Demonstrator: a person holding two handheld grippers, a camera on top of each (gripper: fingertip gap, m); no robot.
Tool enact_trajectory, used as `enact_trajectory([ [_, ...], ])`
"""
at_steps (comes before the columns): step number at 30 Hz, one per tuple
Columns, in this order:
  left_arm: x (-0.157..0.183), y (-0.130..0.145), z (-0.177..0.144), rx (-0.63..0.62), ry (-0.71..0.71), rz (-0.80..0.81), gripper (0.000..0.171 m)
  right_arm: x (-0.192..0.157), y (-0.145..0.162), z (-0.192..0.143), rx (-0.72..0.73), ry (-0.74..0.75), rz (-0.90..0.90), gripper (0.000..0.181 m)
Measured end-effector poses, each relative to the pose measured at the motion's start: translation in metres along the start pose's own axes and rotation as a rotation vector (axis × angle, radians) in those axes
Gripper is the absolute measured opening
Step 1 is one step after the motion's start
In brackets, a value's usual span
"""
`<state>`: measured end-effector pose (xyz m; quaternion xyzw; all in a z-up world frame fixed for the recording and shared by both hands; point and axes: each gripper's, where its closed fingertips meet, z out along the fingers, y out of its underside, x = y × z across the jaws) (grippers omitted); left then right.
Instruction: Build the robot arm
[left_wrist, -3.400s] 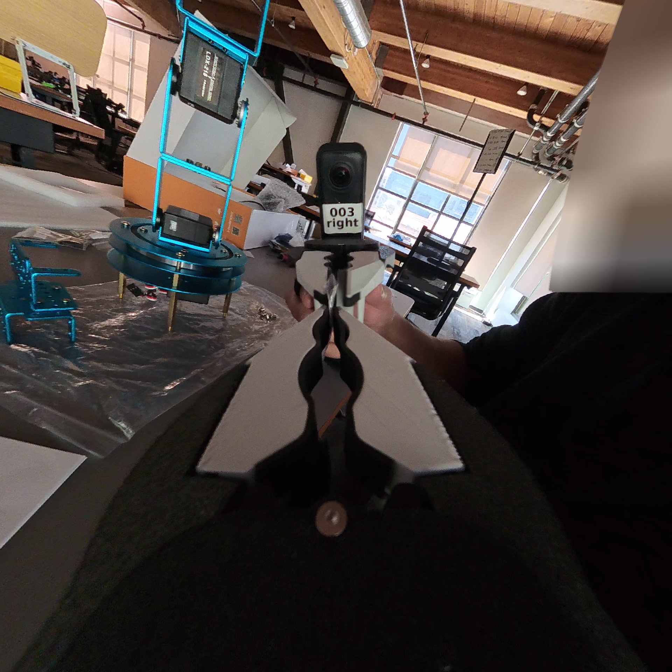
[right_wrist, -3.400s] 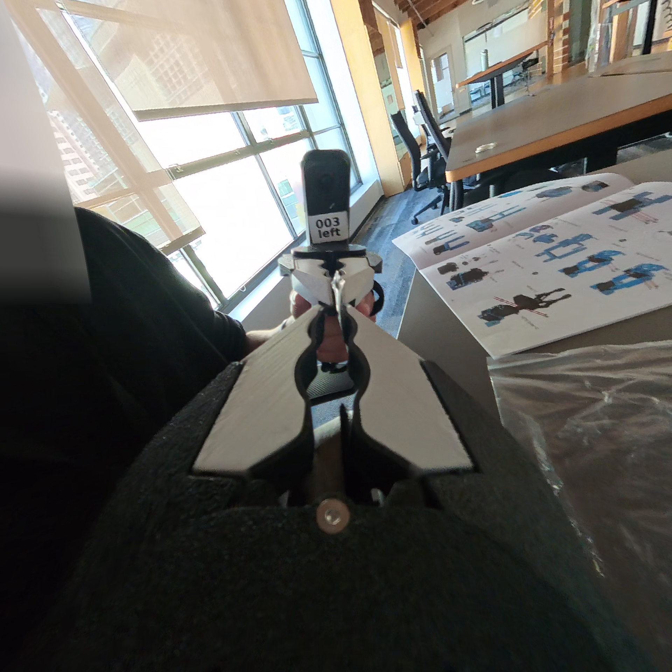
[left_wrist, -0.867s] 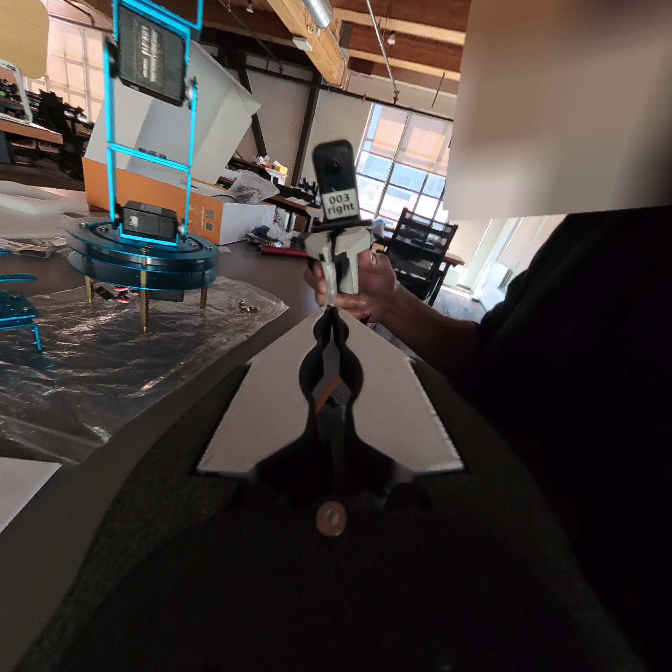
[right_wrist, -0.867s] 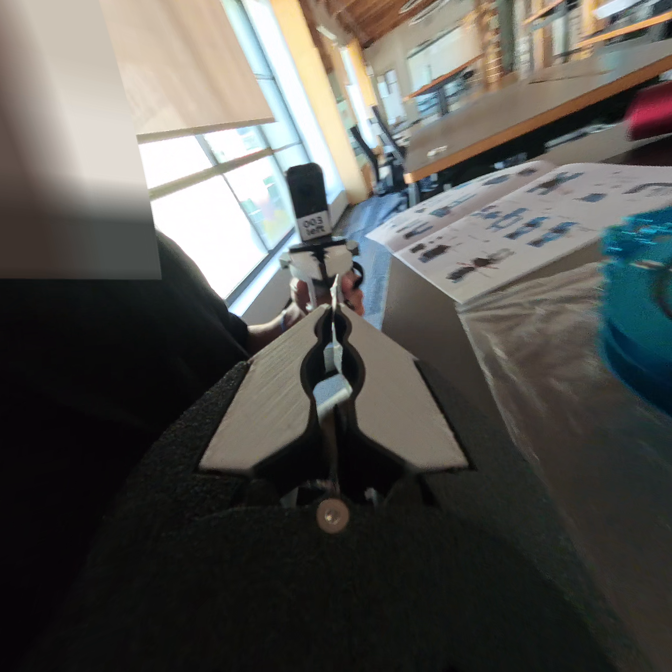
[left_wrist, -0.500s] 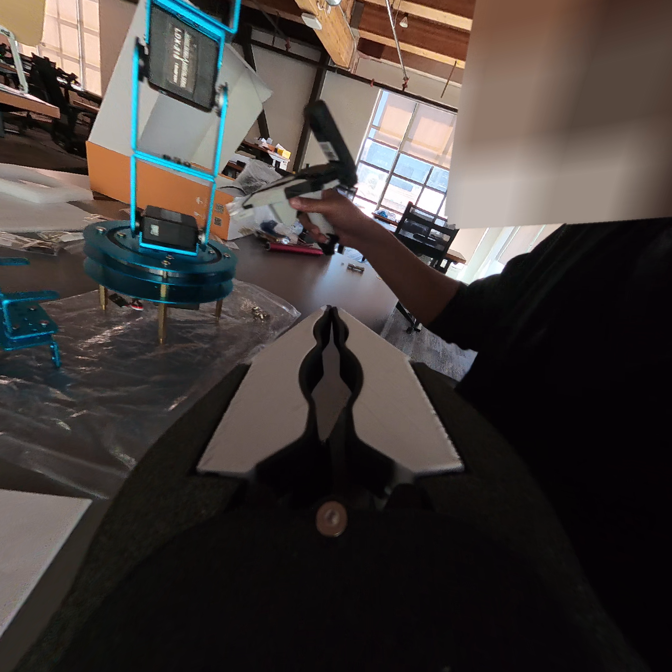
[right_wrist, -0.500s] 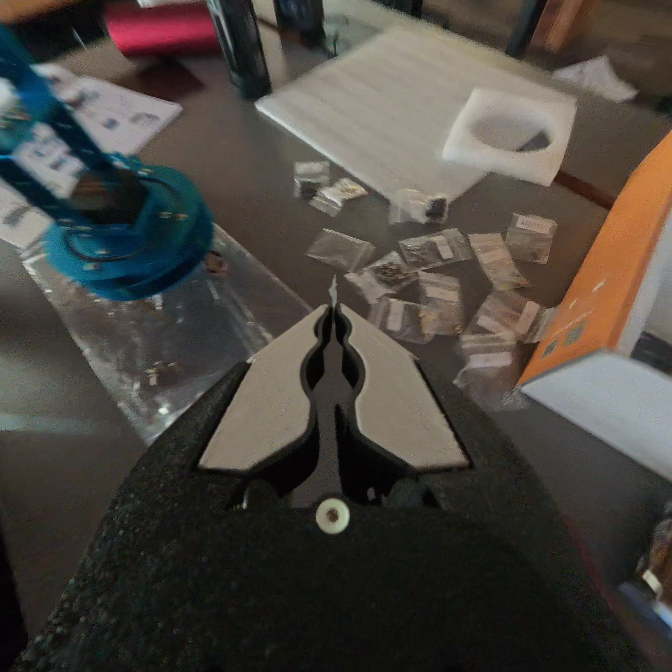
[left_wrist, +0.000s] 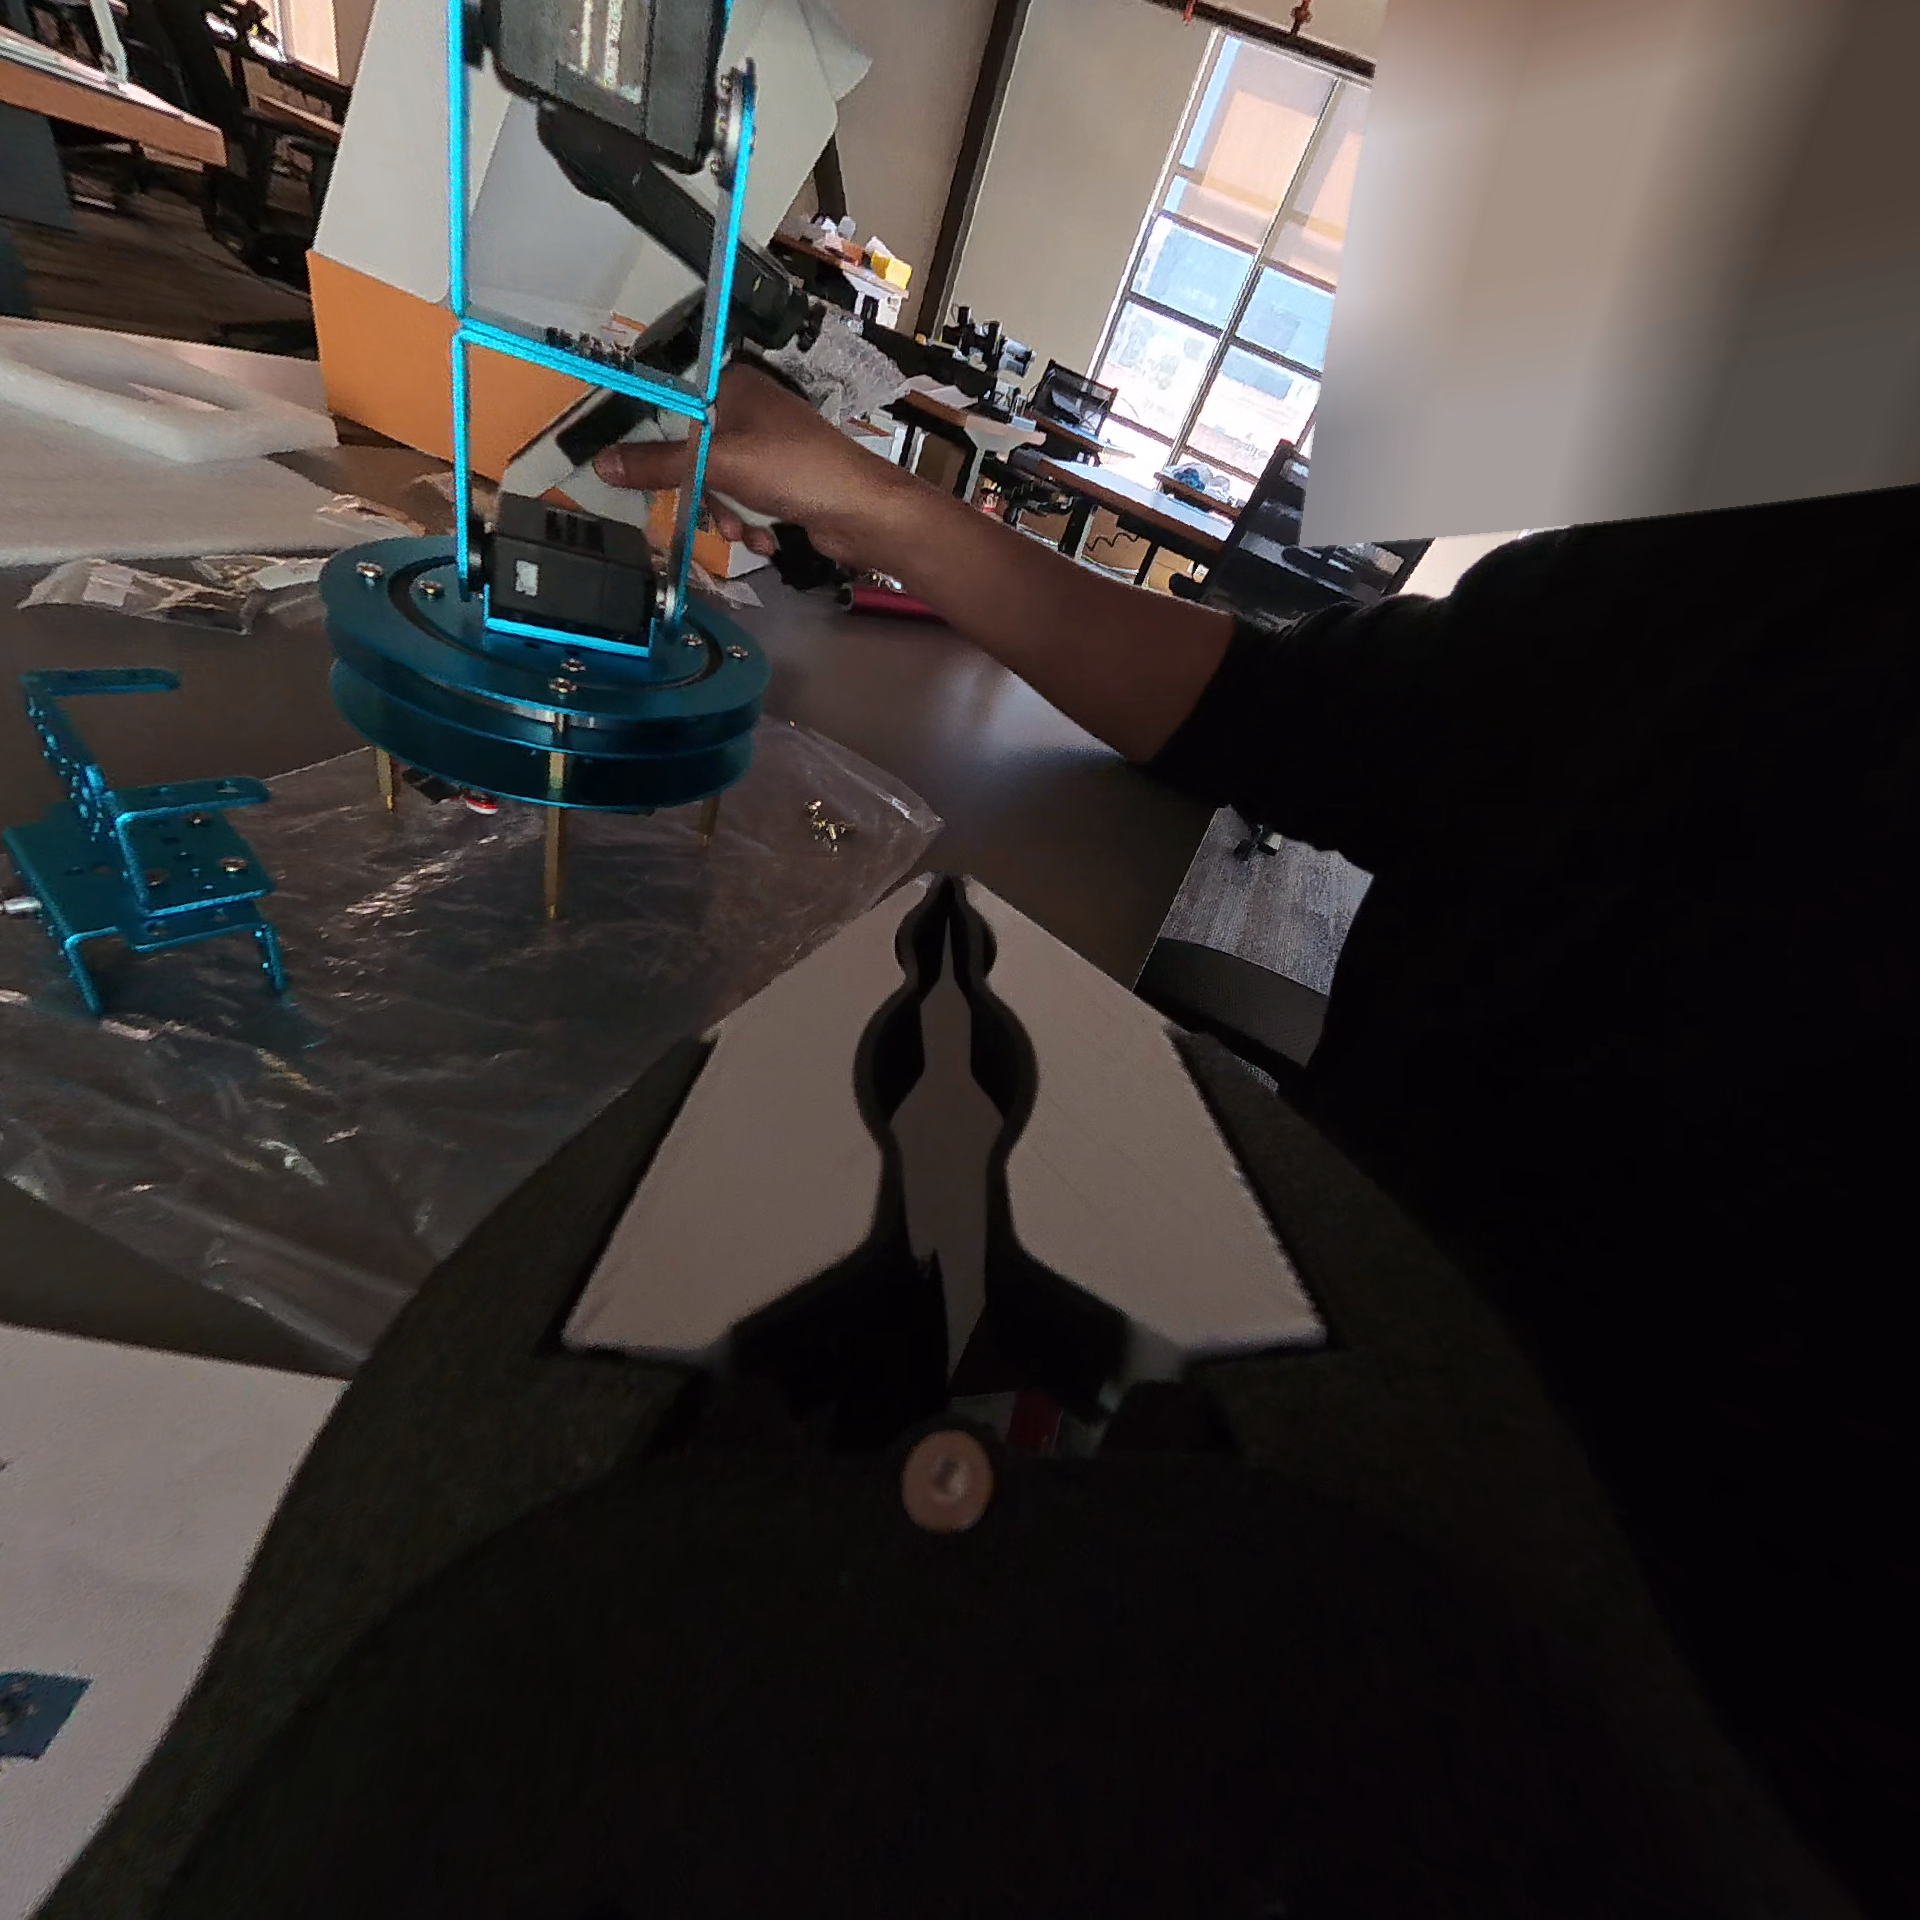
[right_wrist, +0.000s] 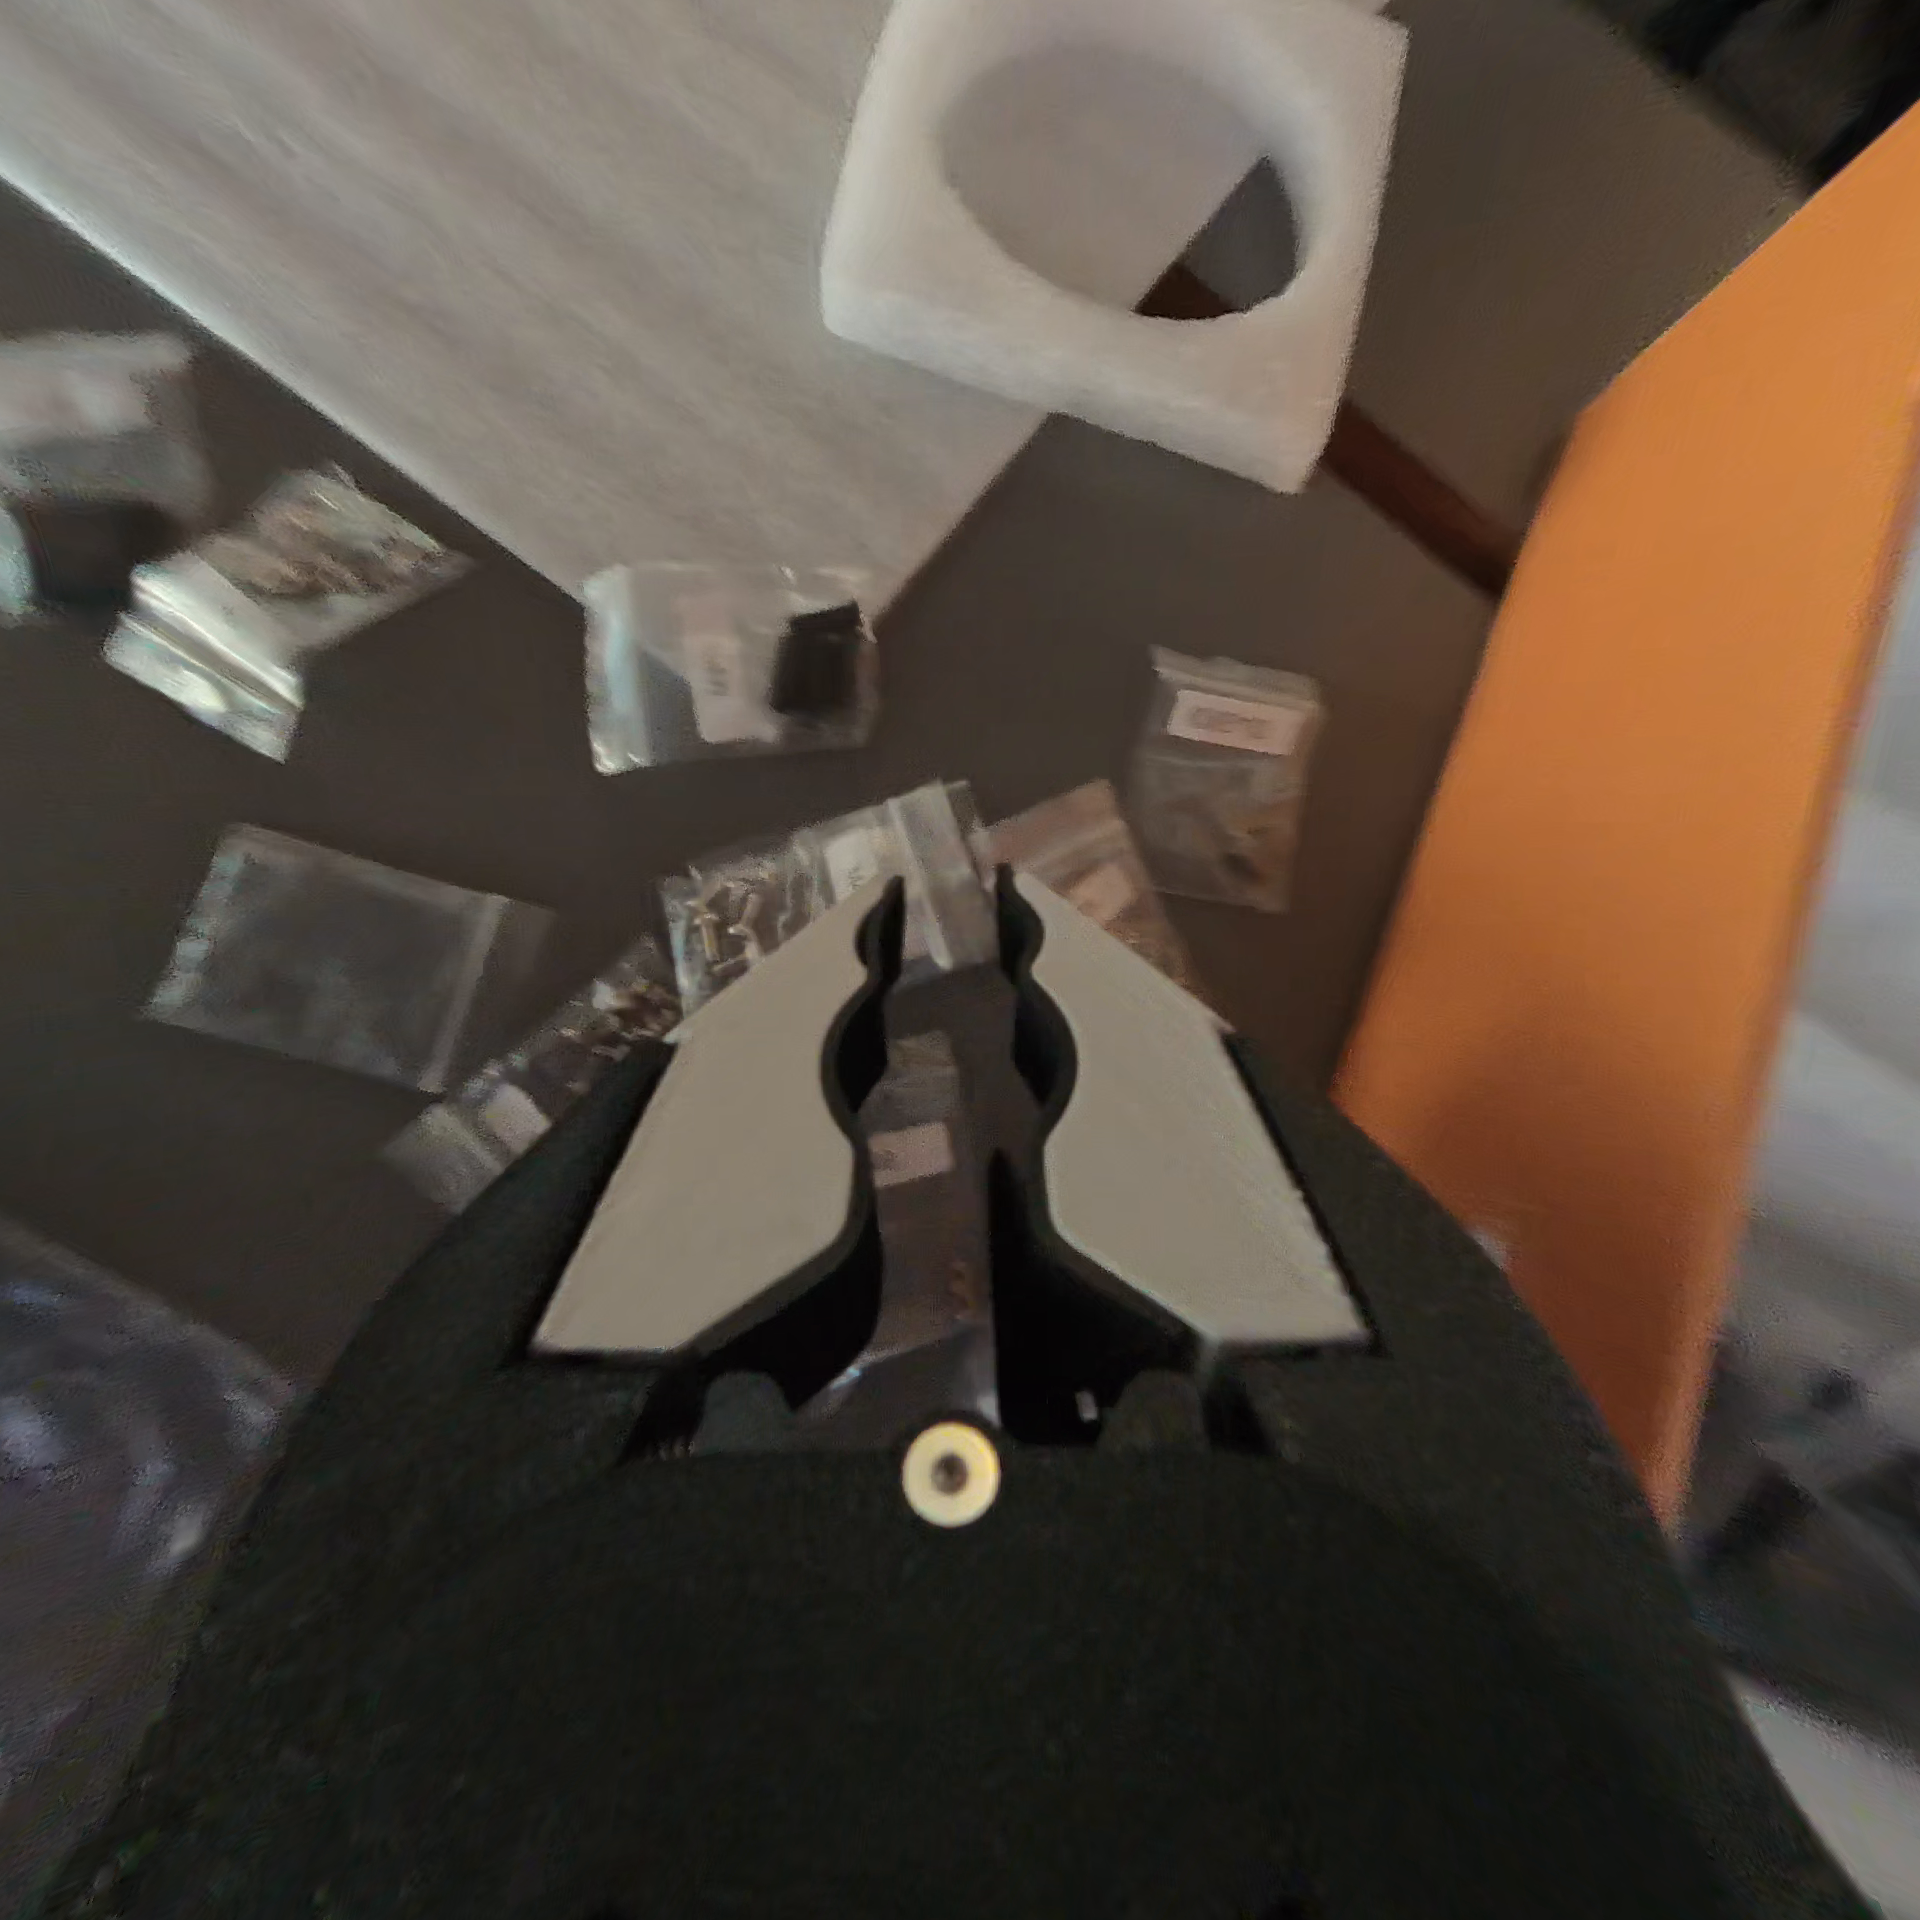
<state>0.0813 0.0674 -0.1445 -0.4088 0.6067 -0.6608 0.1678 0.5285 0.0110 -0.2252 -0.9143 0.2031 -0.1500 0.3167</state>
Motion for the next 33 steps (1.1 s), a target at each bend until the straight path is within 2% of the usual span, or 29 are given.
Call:
enact_trajectory([
  [2,-0.001,0.0,0.001,0.004,0.001,-0.008,0.0,0.005,-0.009,-0.007,0.014,0.116,-0.116,0.034],
  [4,-0.003,0.0,0.002,0.008,-0.005,-0.015,0.0,-0.023,-0.031,-0.014,0.107,0.045,-0.184,0.034],
  [5,-0.003,0.0,0.003,0.013,-0.008,-0.017,0.0,-0.046,-0.04,-0.015,0.143,-0.065,-0.185,0.031],
  [6,-0.003,0.0,0.003,0.018,-0.009,-0.022,0.0,-0.074,-0.043,-0.015,0.149,-0.238,-0.154,0.026],
  [7,-0.002,0.0,0.003,0.02,-0.008,-0.026,0.0,-0.095,-0.043,-0.012,0.117,-0.395,-0.081,0.027],
  [10,0.004,0.0,0.001,0.025,-0.012,-0.022,0.0,-0.132,-0.036,-0.002,-0.039,-0.736,0.129,0.042],
  [11,0.006,0.001,-0.001,0.027,-0.013,-0.019,0.0,-0.134,-0.037,0.001,-0.055,-0.764,0.164,0.043],
  [13,0.01,0.002,-0.004,0.031,-0.017,-0.019,0.0,-0.127,-0.036,0.014,-0.057,-0.69,0.161,0.043],
  [15,0.012,0.003,-0.006,0.036,-0.017,-0.019,0.0,-0.136,-0.036,0.018,-0.066,-0.7,0.161,0.037],
  [16,0.013,0.003,-0.006,0.038,-0.016,-0.018,0.0,-0.14,-0.035,0.021,-0.07,-0.699,0.159,0.027],
  [17,0.014,0.002,-0.006,0.039,-0.016,-0.015,0.0,-0.142,-0.036,0.024,-0.063,-0.685,0.14,0.002],
  [18,0.015,0.001,-0.006,0.04,-0.017,-0.009,0.0,-0.144,-0.038,0.022,-0.057,-0.692,0.127,0.0],
  [21,0.02,-0.001,-0.005,0.022,-0.023,0.036,0.0,-0.143,-0.042,-0.014,-0.055,-0.762,0.127,0.0],
  [24,0.02,-0.002,-0.003,-0.01,-0.059,0.108,0.002,-0.136,-0.027,-0.079,-0.058,-0.757,0.039,0.0],
  [27,0.018,-0.002,0.002,-0.045,-0.116,0.184,0.009,-0.147,0.016,-0.153,-0.119,-0.776,-0.216,0.0],
  [30,0.025,0.003,0.014,-0.093,-0.129,0.266,0.02,-0.175,0.066,-0.211,-0.187,-0.853,-0.503,0.0],
  [32,0.032,0.009,0.025,-0.126,-0.142,0.33,0.025,-0.207,0.094,-0.229,-0.245,-0.98,-0.576,0.0],
  [33,0.036,0.012,0.03,-0.143,-0.145,0.359,0.026,-0.219,0.106,-0.225,-0.281,-1.002,-0.593,0.0],
])
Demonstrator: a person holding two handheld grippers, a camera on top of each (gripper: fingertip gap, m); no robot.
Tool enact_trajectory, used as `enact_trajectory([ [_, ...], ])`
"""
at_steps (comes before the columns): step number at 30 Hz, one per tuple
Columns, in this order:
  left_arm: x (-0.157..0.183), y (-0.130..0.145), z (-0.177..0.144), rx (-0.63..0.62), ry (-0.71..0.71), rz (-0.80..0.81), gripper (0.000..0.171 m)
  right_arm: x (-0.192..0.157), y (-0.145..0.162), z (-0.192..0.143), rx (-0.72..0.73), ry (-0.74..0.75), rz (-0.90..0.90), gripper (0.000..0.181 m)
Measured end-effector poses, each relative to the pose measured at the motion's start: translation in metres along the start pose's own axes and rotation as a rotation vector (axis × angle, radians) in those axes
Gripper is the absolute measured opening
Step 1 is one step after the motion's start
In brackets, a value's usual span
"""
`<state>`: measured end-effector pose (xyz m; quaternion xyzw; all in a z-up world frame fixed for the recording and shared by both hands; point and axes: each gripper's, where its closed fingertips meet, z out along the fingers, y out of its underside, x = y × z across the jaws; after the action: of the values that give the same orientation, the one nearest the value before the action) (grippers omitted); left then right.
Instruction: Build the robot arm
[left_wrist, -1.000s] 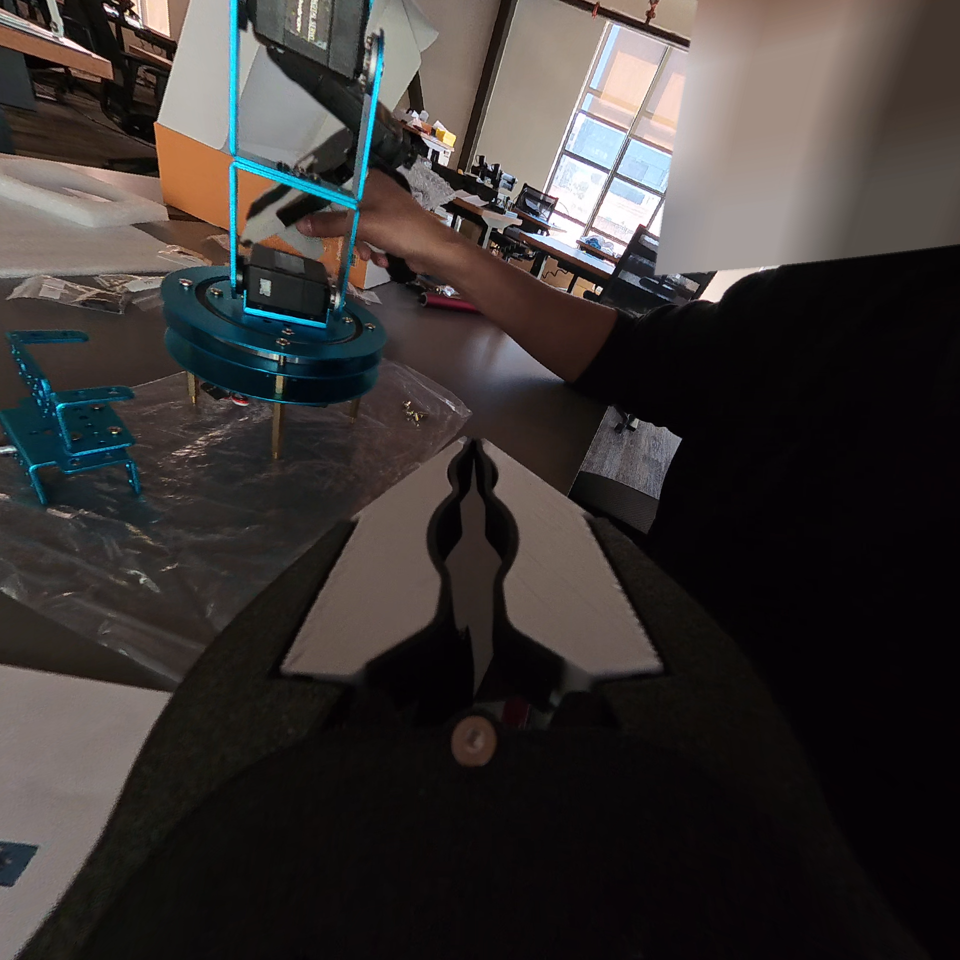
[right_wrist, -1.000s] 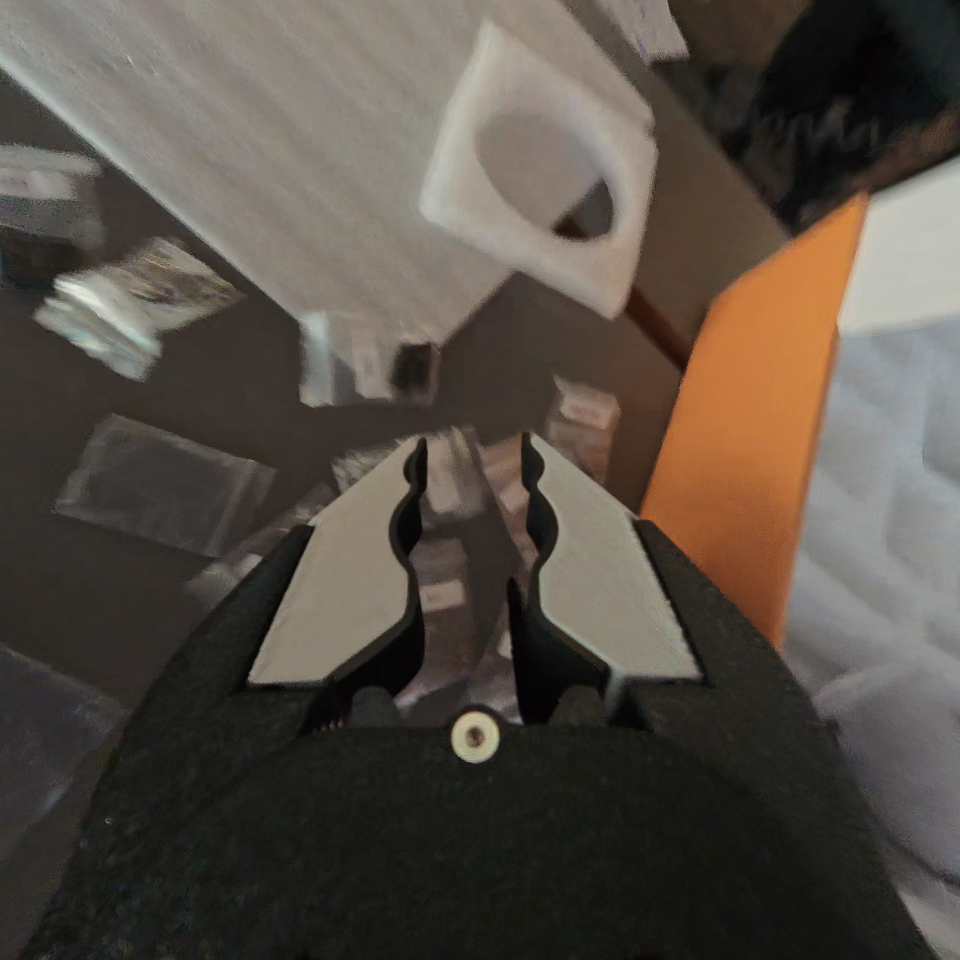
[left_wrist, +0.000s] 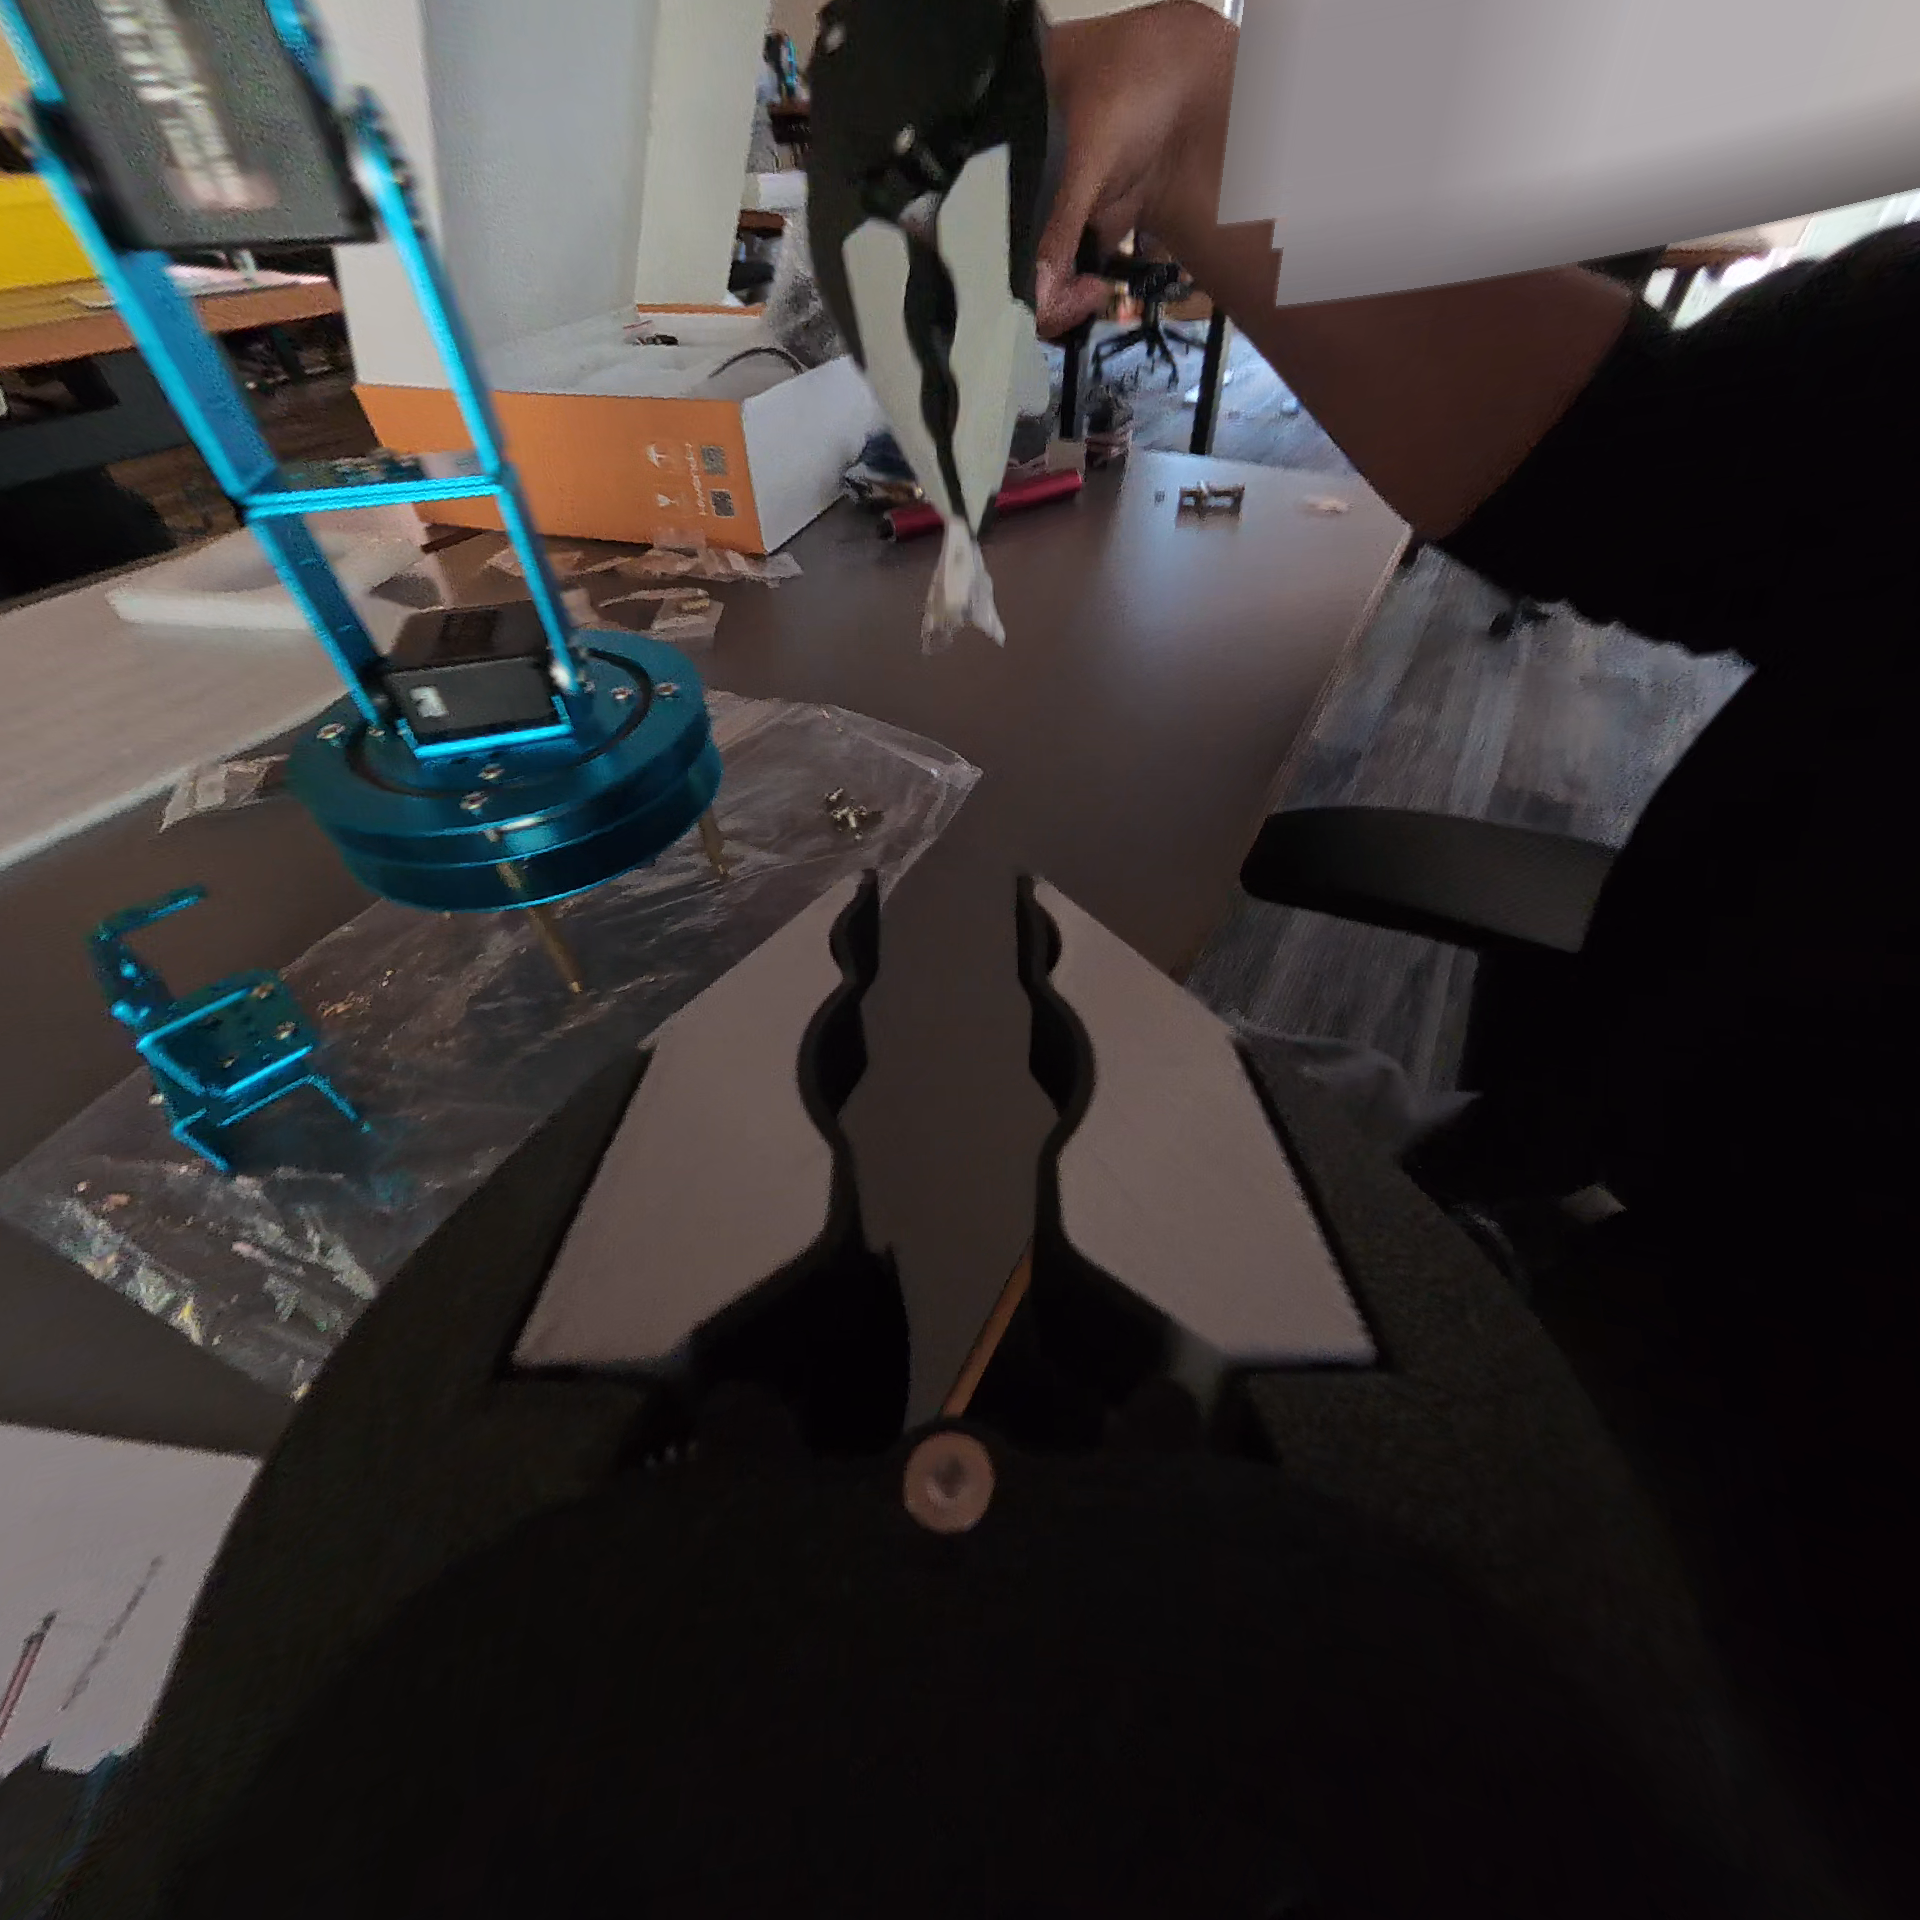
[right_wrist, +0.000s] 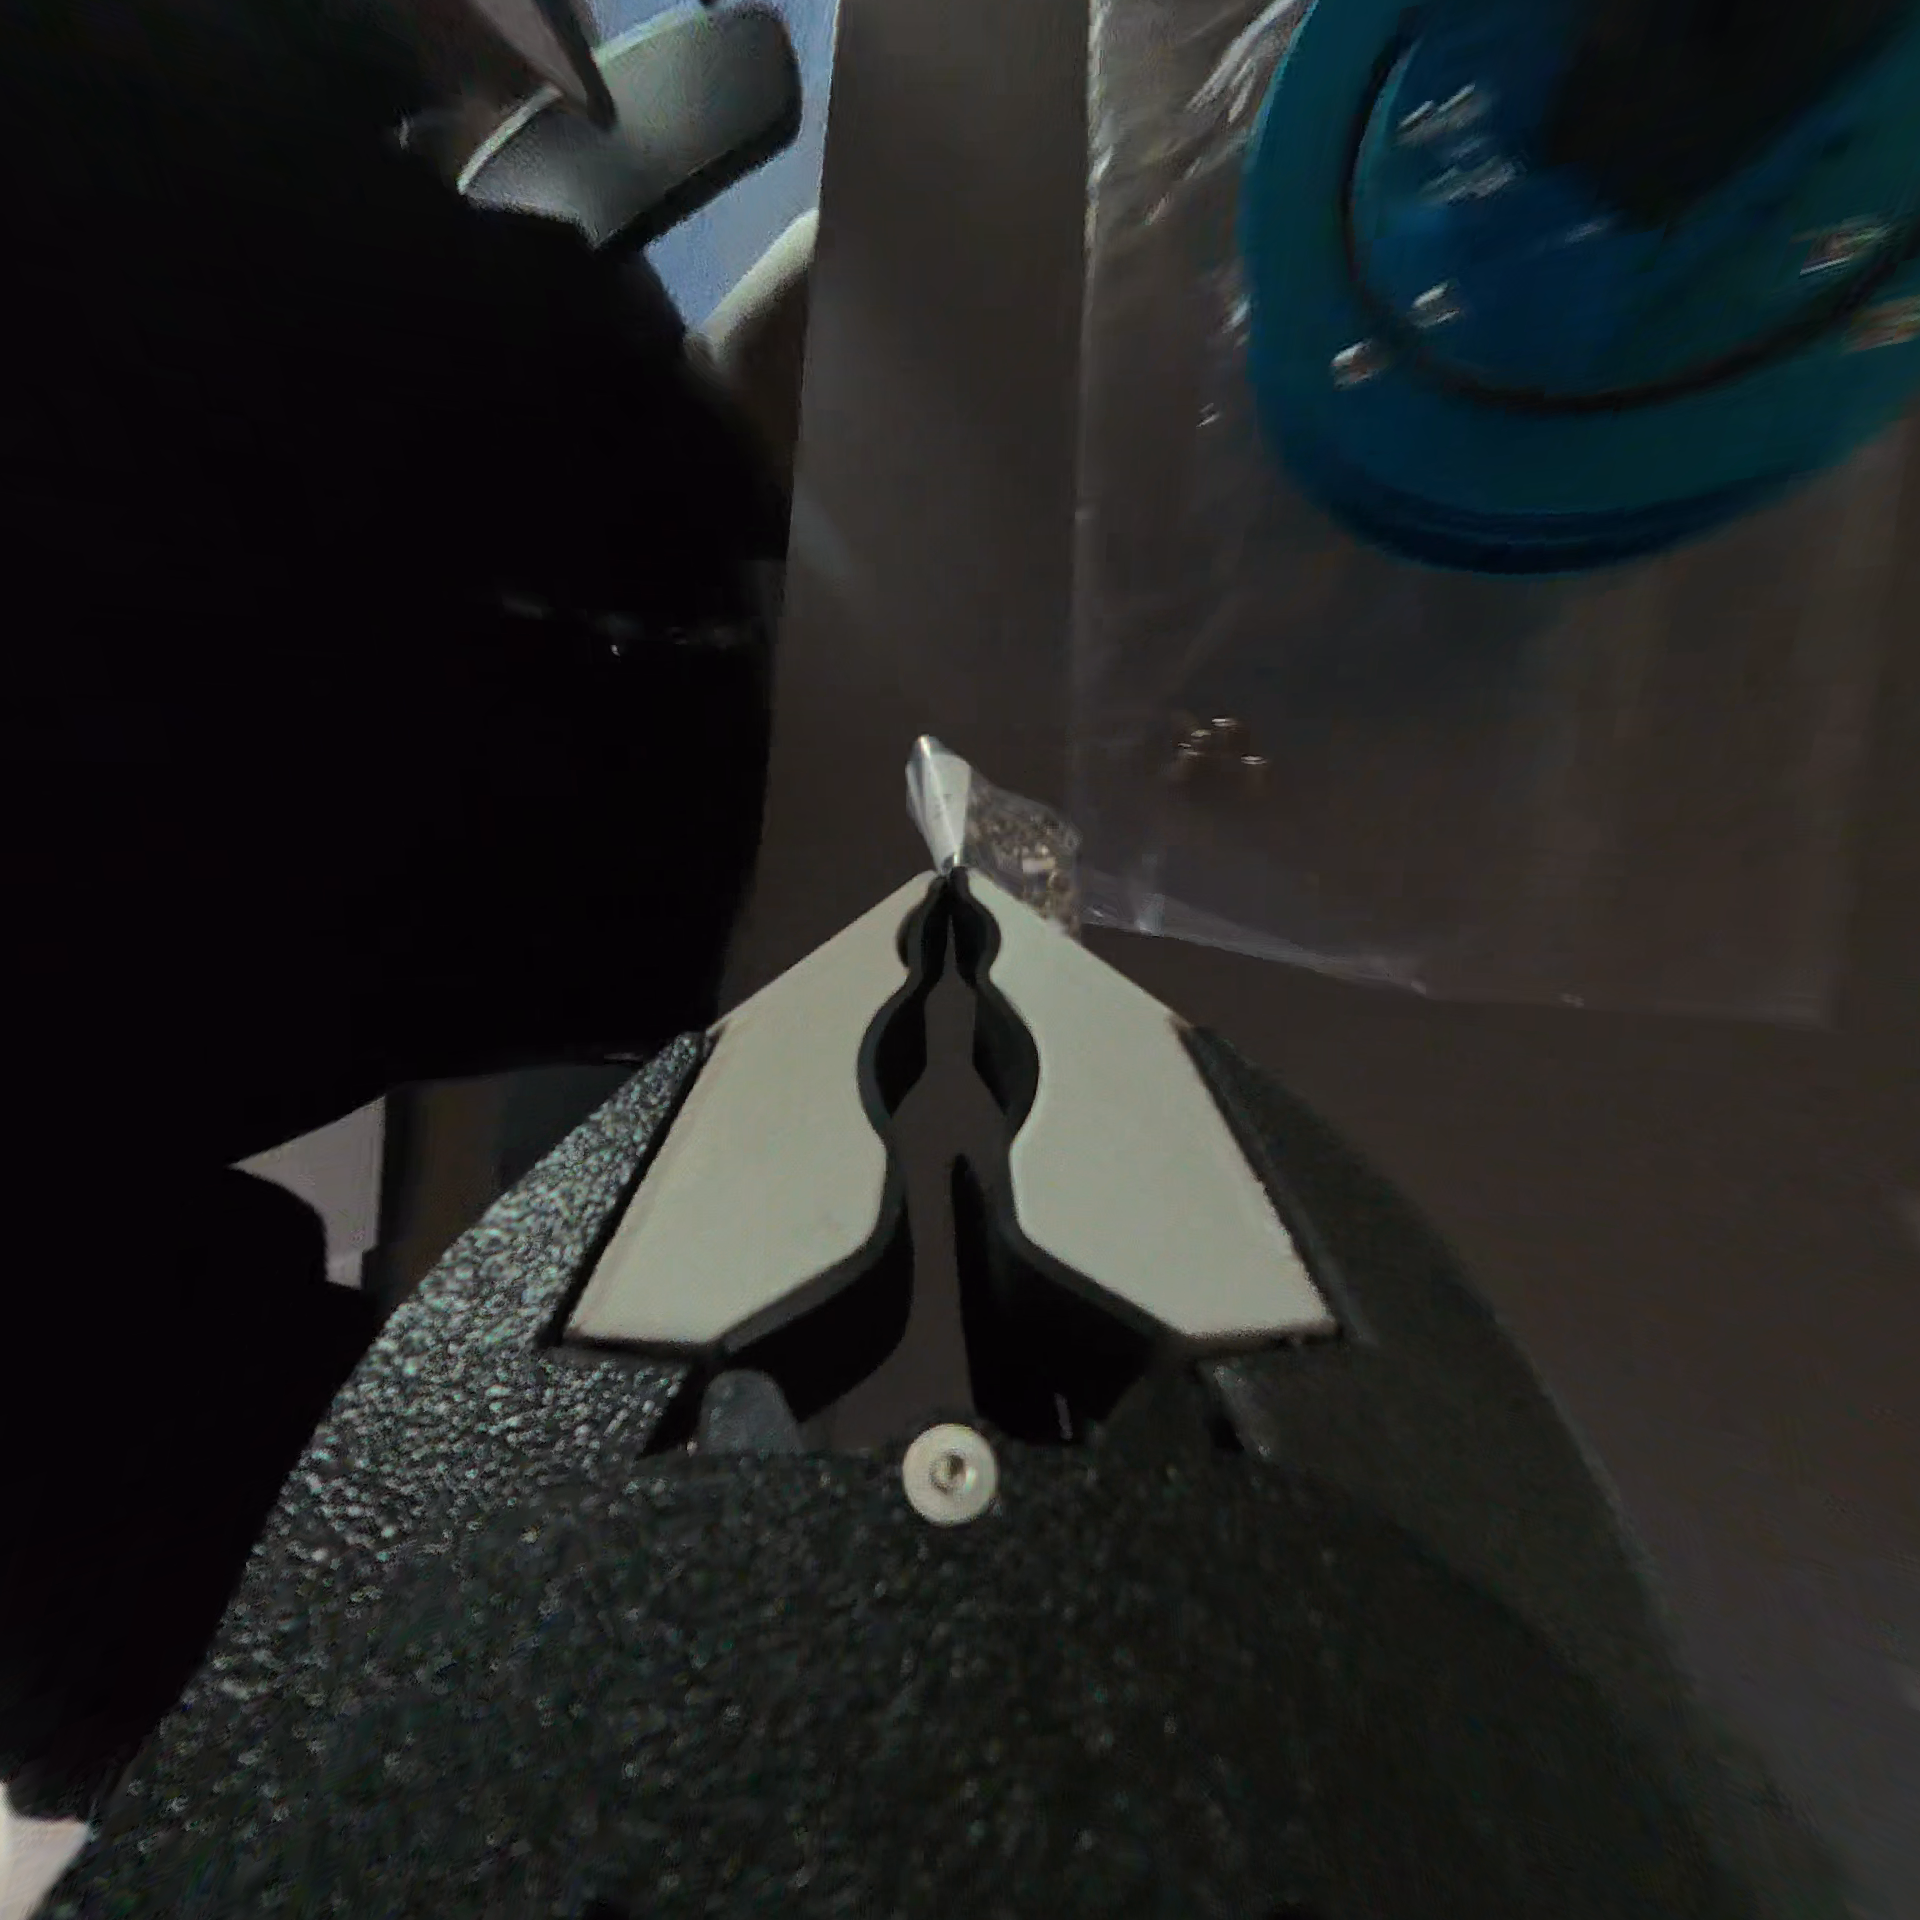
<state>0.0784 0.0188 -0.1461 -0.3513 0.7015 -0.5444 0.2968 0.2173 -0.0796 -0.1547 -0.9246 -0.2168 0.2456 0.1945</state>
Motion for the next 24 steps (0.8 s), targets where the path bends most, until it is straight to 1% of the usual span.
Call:
enact_trajectory([
  [2,0.012,0.002,0.009,-0.025,-0.001,0.038,0.026,-0.005,0.01,0.035,-0.078,-0.067,0.024,0.0],
  [3,0.019,0.003,0.013,-0.035,0.01,0.048,0.026,-0.011,0.017,0.049,-0.111,-0.12,0.037,0.0],
  [4,0.026,0.004,0.017,-0.044,0.021,0.049,0.026,-0.012,0.023,0.061,-0.125,-0.139,0.047,0.0],
  [6,0.036,0.006,0.027,-0.065,0.04,0.045,0.027,0.004,0.03,0.077,-0.128,-0.052,0.09,0.002],
  [7,0.04,0.009,0.032,-0.082,0.051,0.049,0.027,0.011,0.032,0.078,-0.11,0.0,0.112,0.009],
  [9,0.041,0.018,0.044,-0.135,0.05,0.062,0.027,0.016,0.034,0.07,-0.026,0.099,0.157,0.018],
  [11,0.037,0.028,0.059,-0.203,0.04,0.062,0.028,0.011,0.035,0.057,0.102,0.209,0.176,0.021],
  [12,0.033,0.031,0.067,-0.231,0.03,0.055,0.027,0.01,0.037,0.052,0.163,0.286,0.174,0.02],
  [13,0.029,0.033,0.076,-0.253,0.023,0.052,0.027,0.009,0.04,0.05,0.214,0.363,0.179,0.021],
  [14,0.026,0.035,0.084,-0.276,0.027,0.069,0.027,0.005,0.041,0.052,0.257,0.412,0.187,0.026],
  [15,0.022,0.037,0.092,-0.303,0.037,0.116,0.028,-0.002,0.039,0.058,0.317,0.422,0.19,0.034],
  [17,0.009,0.037,0.108,-0.346,0.061,0.247,0.029,-0.014,0.027,0.069,0.451,0.413,0.205,0.043],
  [19,0.007,0.036,0.12,-0.395,0.153,0.336,0.034,-0.013,0.021,0.075,0.521,0.469,0.23,0.045],
  [22,0.025,0.034,0.131,-0.429,0.378,0.413,0.045,-0.009,0.022,0.075,0.511,0.615,0.229,0.047],
  [24,0.031,0.043,0.137,-0.504,0.474,0.45,0.054,-0.019,0.023,0.074,0.512,0.628,0.223,0.049],
])
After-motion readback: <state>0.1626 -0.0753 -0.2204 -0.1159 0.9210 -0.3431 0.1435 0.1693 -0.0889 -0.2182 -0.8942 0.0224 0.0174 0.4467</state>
